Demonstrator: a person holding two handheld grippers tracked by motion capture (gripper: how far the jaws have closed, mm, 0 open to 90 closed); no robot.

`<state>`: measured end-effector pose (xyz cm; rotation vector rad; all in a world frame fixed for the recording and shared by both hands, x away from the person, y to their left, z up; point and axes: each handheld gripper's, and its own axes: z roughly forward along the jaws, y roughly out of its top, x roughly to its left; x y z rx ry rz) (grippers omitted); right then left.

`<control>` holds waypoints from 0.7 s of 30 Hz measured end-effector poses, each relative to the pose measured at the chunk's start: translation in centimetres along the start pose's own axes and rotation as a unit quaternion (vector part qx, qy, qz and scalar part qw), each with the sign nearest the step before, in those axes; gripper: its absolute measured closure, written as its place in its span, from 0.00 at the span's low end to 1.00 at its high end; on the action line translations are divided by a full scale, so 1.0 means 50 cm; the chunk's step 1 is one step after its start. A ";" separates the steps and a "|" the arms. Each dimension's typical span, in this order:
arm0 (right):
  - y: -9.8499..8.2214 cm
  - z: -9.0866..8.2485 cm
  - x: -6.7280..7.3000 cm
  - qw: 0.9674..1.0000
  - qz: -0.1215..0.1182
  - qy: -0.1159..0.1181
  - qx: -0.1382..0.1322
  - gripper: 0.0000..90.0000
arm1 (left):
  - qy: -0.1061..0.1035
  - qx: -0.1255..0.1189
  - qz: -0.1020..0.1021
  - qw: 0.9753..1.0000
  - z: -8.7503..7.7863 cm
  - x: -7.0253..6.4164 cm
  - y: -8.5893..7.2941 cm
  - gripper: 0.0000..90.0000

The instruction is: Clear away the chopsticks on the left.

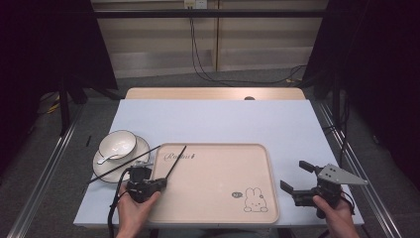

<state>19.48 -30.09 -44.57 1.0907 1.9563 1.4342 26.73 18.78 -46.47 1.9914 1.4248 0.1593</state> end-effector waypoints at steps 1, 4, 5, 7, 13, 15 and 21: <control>0.000 0.001 0.000 1.000 -0.001 -0.001 0.000 0.02 | -0.006 -0.002 -0.008 1.000 0.000 0.001 -0.001 0.91; 0.000 0.002 0.000 1.000 -0.001 0.000 0.001 0.02 | -0.004 0.001 -0.002 1.000 -0.001 -0.003 -0.001 0.89; 0.000 0.002 0.000 1.000 -0.001 0.000 0.001 0.02 | -0.007 0.002 0.004 1.000 -0.001 -0.002 0.000 0.89; 0.000 0.002 0.000 1.000 -0.001 0.000 0.000 0.02 | -0.012 -0.002 0.004 1.000 -0.001 -0.002 -0.001 0.86; 0.000 0.001 0.000 1.000 -0.004 0.000 -0.001 0.02 | -0.026 -0.005 0.035 0.999 -0.008 -0.009 -0.006 0.70; 0.000 0.001 0.000 1.000 -0.002 0.001 0.000 0.02 | -0.042 -0.017 0.042 0.998 -0.012 -0.011 -0.008 0.61; 0.001 0.000 0.001 1.000 -0.001 0.000 -0.003 0.02 | -0.061 -0.076 0.086 0.992 -0.035 -0.005 -0.007 0.37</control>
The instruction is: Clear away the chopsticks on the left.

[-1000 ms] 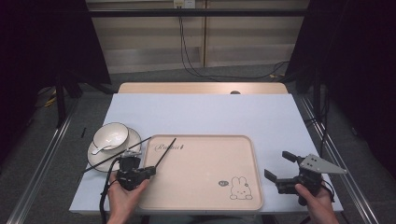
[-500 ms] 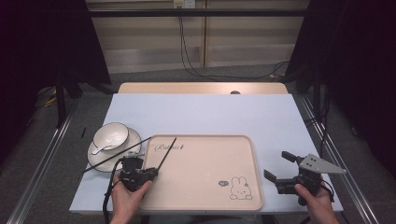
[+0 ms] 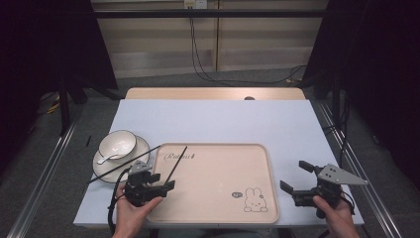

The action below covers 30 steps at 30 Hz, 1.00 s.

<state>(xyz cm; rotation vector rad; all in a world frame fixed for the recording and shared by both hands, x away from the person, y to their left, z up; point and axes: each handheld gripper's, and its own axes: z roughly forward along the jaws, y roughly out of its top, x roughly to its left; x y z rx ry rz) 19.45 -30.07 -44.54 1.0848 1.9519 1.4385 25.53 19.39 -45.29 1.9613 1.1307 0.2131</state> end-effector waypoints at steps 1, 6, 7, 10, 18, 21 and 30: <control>0.000 0.000 0.000 1.000 0.000 0.000 0.000 0.02 | 0.000 0.000 0.000 1.000 0.000 0.000 0.000 0.34; 0.000 0.000 0.000 1.000 0.000 0.001 0.001 0.02 | -0.014 -0.027 0.031 0.999 -0.025 0.012 -0.005 0.21; 0.000 0.000 0.000 1.000 0.000 0.001 0.001 0.02 | -0.014 -0.027 0.031 0.999 -0.025 0.012 -0.005 0.20; 0.000 0.000 0.000 1.000 0.002 -0.001 0.000 0.02 | -0.015 -0.038 0.040 0.998 -0.036 0.020 -0.008 0.16; 0.001 0.000 0.000 1.000 0.001 0.000 -0.004 0.02 | -0.041 -0.086 0.061 0.994 -0.081 0.041 -0.013 0.03; 0.001 -0.001 0.001 1.000 0.000 0.000 -0.003 0.02 | -0.054 -0.082 0.079 0.992 -0.099 0.054 -0.021 0.03; 0.001 0.000 0.001 1.000 0.001 -0.002 -0.004 0.02 | -0.073 -0.085 0.083 0.990 -0.137 0.092 -0.035 0.03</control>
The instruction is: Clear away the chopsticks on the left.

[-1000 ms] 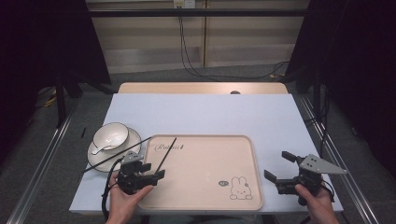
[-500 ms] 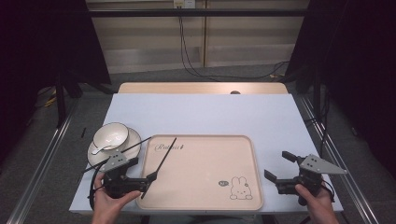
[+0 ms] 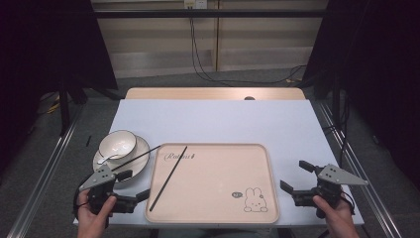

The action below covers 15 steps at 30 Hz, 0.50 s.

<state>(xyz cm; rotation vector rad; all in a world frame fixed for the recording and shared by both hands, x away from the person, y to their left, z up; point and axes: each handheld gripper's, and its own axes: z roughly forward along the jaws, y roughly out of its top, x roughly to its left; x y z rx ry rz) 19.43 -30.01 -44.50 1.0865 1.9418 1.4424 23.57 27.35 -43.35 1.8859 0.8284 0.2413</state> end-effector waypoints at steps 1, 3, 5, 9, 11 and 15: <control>0.000 0.000 0.000 1.000 0.001 0.000 0.000 0.02 | 0.002 -0.001 0.002 1.000 -0.006 0.005 -0.001 0.03; 0.000 0.000 0.000 1.000 -0.002 0.001 0.001 0.02 | 0.008 -0.012 0.000 1.000 -0.020 0.015 -0.002 0.03; 0.000 0.000 0.000 1.000 -0.002 0.001 0.001 0.02 | 0.012 -0.018 -0.004 1.000 -0.032 0.024 -0.002 0.04; 0.000 0.000 0.000 1.000 0.000 0.000 0.000 0.02 | 0.012 -0.015 0.004 1.000 -0.059 0.045 -0.001 0.04; 0.000 0.000 0.000 1.000 -0.002 0.000 0.001 0.02 | 0.012 -0.012 0.006 1.000 -0.065 0.050 -0.001 0.04; 0.000 0.000 0.000 1.000 -0.001 0.002 0.003 0.02 | 0.004 -0.015 0.006 1.000 -0.082 0.063 -0.008 0.07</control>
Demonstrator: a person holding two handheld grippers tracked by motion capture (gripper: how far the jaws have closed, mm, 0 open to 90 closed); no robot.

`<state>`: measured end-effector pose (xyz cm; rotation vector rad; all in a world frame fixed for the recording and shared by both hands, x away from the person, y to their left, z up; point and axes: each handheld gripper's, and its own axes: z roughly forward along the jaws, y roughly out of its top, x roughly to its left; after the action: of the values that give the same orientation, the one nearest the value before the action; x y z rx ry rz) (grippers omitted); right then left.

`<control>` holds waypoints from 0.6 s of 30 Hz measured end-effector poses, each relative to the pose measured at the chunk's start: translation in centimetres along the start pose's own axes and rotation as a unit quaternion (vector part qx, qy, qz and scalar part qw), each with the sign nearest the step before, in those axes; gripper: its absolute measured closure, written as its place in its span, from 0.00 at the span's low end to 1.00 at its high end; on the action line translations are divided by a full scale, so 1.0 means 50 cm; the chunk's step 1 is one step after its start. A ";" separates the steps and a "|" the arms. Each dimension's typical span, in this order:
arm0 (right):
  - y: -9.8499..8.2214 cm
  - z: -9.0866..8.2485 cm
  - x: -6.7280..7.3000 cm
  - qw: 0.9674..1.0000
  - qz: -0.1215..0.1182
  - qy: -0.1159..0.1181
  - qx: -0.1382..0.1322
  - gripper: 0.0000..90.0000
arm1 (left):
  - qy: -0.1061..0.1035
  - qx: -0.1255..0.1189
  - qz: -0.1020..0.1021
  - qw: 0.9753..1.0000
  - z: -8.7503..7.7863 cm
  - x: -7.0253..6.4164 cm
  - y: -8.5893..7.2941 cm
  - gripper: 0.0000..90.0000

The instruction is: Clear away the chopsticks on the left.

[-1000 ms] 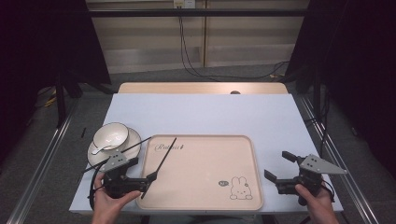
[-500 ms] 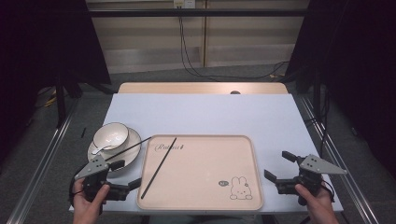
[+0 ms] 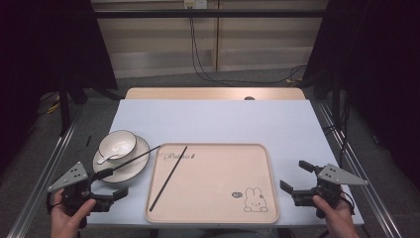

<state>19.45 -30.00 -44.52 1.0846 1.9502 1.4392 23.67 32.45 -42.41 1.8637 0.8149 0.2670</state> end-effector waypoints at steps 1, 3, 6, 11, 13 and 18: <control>0.000 0.000 0.000 1.000 0.000 0.000 0.000 0.02 | 0.002 0.002 0.003 1.000 -0.004 0.005 -0.003 0.07; 0.000 0.000 0.000 1.000 0.000 0.000 0.000 0.02 | 0.014 0.007 0.001 1.000 -0.011 0.014 -0.008 0.06; 0.000 0.000 0.000 1.000 -0.001 0.000 0.000 0.02 | 0.022 0.021 0.008 1.000 -0.023 0.031 -0.014 0.06; 0.000 0.001 0.000 1.000 -0.001 -0.001 0.000 0.02 | 0.032 0.036 0.010 0.999 -0.032 0.064 -0.027 0.03; 0.000 0.001 0.000 1.000 -0.001 -0.001 0.000 0.02 | 0.043 0.048 0.015 0.998 -0.033 0.081 -0.030 0.03; 0.000 0.002 0.000 1.000 -0.001 -0.003 0.000 0.02 | 0.056 0.052 0.019 0.997 -0.032 0.113 -0.030 0.07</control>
<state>19.53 -29.97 -44.55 1.0855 1.9477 1.4327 26.40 37.60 -44.04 1.9775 0.8861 0.3615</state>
